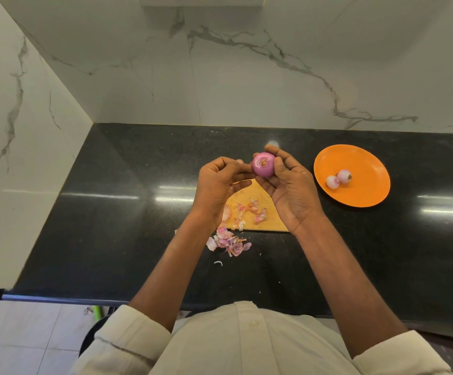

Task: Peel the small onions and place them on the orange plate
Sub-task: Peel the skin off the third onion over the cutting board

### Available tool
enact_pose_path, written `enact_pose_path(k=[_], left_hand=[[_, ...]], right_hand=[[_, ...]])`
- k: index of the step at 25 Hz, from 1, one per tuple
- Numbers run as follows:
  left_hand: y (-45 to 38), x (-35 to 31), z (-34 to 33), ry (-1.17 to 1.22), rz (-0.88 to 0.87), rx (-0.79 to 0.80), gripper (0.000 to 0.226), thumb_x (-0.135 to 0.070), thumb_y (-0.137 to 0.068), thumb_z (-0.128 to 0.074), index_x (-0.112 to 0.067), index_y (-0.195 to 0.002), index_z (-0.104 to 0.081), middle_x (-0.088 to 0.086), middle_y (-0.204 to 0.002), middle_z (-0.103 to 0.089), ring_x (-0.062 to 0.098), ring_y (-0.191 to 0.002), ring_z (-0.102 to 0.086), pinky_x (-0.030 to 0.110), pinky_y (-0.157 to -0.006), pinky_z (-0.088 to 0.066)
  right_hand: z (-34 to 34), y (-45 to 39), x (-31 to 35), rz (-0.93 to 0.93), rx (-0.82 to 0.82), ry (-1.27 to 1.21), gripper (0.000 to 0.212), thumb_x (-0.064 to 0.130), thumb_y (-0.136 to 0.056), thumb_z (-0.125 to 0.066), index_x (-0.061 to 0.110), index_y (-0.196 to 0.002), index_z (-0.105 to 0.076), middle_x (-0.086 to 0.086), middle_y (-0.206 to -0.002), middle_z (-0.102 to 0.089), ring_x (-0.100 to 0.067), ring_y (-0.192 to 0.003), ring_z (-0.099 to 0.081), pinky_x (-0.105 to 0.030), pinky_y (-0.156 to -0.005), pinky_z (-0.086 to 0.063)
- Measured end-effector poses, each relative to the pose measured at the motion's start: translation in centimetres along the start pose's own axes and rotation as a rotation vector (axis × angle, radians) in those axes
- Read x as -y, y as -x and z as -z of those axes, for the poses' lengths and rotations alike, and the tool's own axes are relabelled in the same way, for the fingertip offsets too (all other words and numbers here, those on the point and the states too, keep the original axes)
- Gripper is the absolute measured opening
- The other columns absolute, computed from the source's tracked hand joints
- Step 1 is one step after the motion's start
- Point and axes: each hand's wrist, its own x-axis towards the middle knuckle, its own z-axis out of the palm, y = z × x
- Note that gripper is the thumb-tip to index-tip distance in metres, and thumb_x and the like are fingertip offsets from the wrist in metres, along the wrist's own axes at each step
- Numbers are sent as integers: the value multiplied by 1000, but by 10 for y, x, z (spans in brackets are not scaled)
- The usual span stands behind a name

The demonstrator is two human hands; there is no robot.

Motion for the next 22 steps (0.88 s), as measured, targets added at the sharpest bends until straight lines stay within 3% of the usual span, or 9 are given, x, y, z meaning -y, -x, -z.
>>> enact_pose_path(k=[4, 7, 12, 16, 18, 22], left_hand=[[2, 3, 0, -230, -107, 9, 18, -16, -105, -67, -5, -120, -69, 18, -104, -77, 29, -90, -78, 40, -84, -67], [1, 3, 0, -390, -227, 57, 26, -20, -100, -76, -10, -124, -73, 11, -102, -77, 25, -86, -78, 38, -80, -67], [-4, 0, 3, -710, -456, 38, 23, -24, -95, -82, -10, -114, -80, -1, -96, -80, 11, -85, -78, 33, -81, -66], [-6, 2, -5, -904, -640, -39, 12, -20, -97, -76, -8, -100, -79, 0, -80, -75, 16, -70, -72, 43, -68, -63], [-7, 4, -9, -911, -640, -82, 11, -20, -96, -77, -9, -97, -79, 0, -78, -74, 15, -68, -71, 42, -67, -63], [-7, -2, -8, -737, -459, 4, 17, -17, -94, -83, -7, -107, -83, 2, -90, -81, 12, -79, -78, 36, -78, -67]], right_hand=[[-3, 2, 0, -43, -50, 85, 21, 25, -107, -57, 19, -120, -73, -11, -123, -72, -23, -106, -69, -31, -82, -59], [-5, 2, 0, -64, -81, 109, 23, 35, -105, -61, 17, -113, -73, -9, -110, -72, -24, -102, -67, -33, -82, -58], [-6, 0, 0, -35, -105, 160, 20, 33, -103, -64, 16, -104, -75, -9, -110, -73, -24, -104, -70, -33, -85, -62], [-7, -1, 2, -17, -109, 157, 21, 32, -102, -67, 13, -104, -76, -12, -109, -76, -24, -104, -74, -38, -87, -63], [-6, -3, 1, -11, -111, 173, 22, 32, -101, -67, 12, -105, -76, -14, -111, -76, -24, -104, -74, -37, -86, -63], [0, -5, 1, -4, -116, 179, 23, 33, -100, -68, 13, -106, -76, -15, -114, -75, -25, -105, -73, -33, -81, -62]])
